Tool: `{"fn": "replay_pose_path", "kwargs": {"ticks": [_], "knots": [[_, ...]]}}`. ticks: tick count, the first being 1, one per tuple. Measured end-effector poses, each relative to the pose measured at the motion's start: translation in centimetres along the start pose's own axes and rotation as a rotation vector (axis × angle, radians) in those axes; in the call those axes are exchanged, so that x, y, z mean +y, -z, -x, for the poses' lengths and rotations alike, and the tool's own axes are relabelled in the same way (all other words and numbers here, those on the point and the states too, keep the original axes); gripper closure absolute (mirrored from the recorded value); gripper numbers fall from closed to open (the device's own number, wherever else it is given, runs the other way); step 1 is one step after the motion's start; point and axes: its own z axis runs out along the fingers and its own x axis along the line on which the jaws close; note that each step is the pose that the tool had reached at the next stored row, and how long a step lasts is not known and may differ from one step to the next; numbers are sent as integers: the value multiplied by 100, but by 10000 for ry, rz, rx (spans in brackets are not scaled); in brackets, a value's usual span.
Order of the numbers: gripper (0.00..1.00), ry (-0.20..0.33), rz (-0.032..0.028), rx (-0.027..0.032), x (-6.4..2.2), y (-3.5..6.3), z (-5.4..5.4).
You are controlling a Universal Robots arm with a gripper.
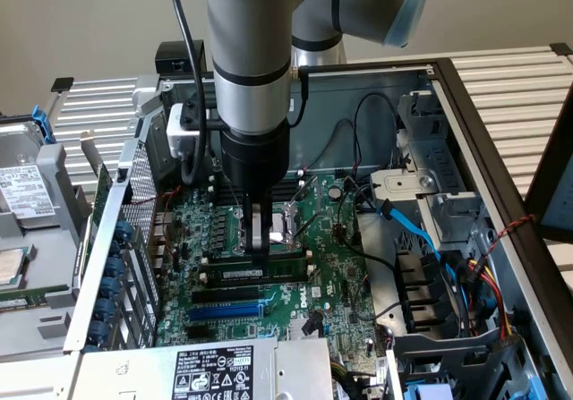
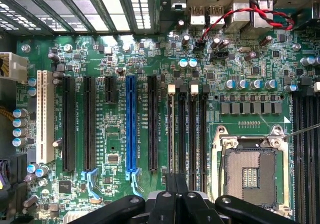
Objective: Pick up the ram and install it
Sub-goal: 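Press down the ram until it locks into place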
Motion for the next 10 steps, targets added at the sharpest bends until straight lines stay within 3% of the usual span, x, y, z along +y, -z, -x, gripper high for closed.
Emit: {"fn": "replay_pose_path", "kwargs": {"ticks": [10], "knots": [[90, -2, -1, 0, 0, 0, 0]]}}
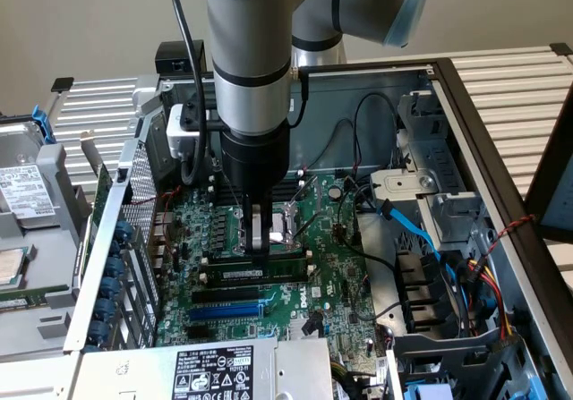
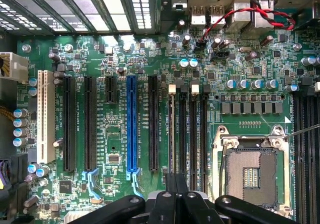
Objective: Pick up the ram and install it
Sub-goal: 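Press down the ram until it locks into place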
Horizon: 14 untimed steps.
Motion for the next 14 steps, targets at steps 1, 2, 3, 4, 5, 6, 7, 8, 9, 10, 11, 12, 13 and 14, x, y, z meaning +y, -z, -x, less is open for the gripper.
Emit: {"fn": "replay_pose_path", "kwargs": {"ticks": [1, 2, 3, 4, 5, 6, 7, 8, 9, 10, 11, 12, 13, 14], "knots": [[90, 0, 0, 0, 0, 0, 0], [90, 0, 0, 0, 0, 0, 0], [90, 0, 0, 0, 0, 0, 0], [90, 0, 0, 1, 0, 0, 0], [90, 0, 0, 1, 0, 0, 0], [90, 0, 1, 3, 0, 0, -1], [90, 0, 1, 4, 0, -1, -1], [90, 0, 2, 5, 0, -4, -1], [90, 0, 2, 6, 0, -7, -1], [90, 0, 2, 7, 0, -11, -1], [90, 0, 2, 8, 0, -14, -1], [90, 0, 2, 9, -1, -17, 0], [90, -1, 1, 8, 0, -20, 0], [90, -1, 0, 11, 0, -22, -1]]}}
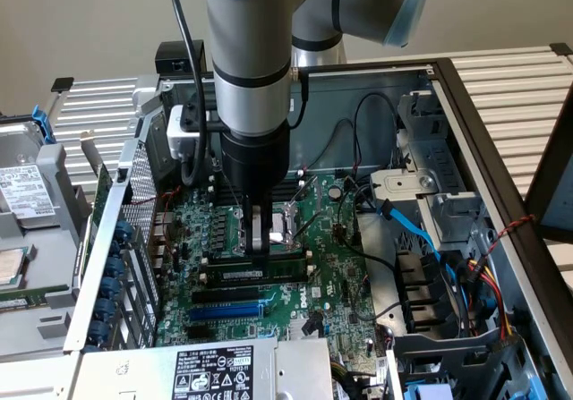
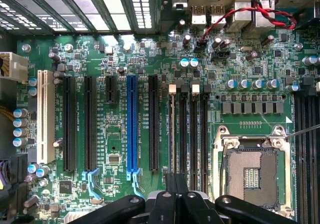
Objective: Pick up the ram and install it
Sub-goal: 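Press down the ram until it locks into place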
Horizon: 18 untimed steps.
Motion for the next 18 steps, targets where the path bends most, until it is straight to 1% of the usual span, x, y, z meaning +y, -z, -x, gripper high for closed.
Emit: {"fn": "replay_pose_path", "kwargs": {"ticks": [16, 17, 18], "knots": [[90, 1, -16, 1, -1, -27, 0], [90, 3, -27, 13, -3, 13, 3], [90, -7, 4, 256, 5, 178, 2]]}}
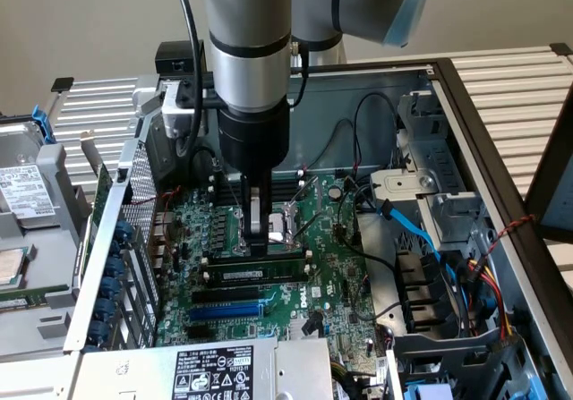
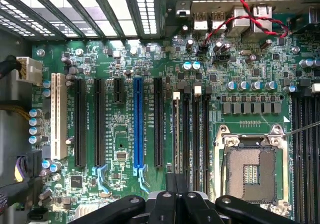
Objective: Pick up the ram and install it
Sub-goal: 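Press down the ram until it locks into place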
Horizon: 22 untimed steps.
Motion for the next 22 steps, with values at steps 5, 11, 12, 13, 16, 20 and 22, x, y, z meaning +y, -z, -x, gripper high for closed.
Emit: {"fn": "replay_pose_path", "kwargs": {"ticks": [5, 11, 12, 13, 16, 20, 22], "knots": [[90, -14, -5, 471, 7, 248, -4], [90, -16, -8, 543, 8, 264, -4], [90, -16, -8, 543, 8, 264, -4], [90, -16, -8, 542, 8, 264, -4], [90, -16, -8, 542, 8, 263, -4], [90, -16, -8, 542, 8, 264, -4], [90, -16, -8, 542, 8, 264, -4]]}}
